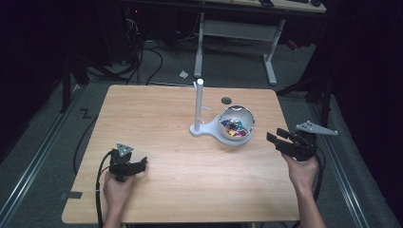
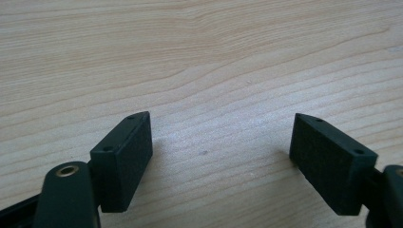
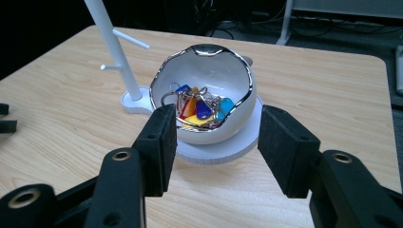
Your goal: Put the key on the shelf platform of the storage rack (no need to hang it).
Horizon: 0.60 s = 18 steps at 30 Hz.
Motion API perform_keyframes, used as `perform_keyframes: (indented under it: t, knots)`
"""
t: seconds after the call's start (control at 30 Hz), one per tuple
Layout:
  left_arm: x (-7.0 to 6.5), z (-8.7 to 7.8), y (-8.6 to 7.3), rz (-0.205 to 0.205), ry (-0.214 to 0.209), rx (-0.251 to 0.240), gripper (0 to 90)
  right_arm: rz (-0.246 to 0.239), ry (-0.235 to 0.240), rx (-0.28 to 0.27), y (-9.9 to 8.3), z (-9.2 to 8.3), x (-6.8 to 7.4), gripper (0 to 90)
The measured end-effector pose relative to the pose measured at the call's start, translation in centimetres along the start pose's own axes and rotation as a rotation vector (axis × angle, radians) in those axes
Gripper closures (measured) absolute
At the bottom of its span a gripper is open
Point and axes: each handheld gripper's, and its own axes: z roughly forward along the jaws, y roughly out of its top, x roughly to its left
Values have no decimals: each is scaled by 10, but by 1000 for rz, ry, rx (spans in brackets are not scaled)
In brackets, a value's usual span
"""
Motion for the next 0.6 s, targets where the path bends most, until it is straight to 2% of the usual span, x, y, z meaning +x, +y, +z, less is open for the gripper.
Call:
perform_keyframes:
  t: [0.33, 0.6]
  knots:
    - [-1, 0, 0, 1, 4, -1, 227, 10, -18, -6, -19, -10, -1, 479]
    - [-1, 0, 0, 1, 5, -1, 228, 10, -12, -10, -32, -10, 0, 486]
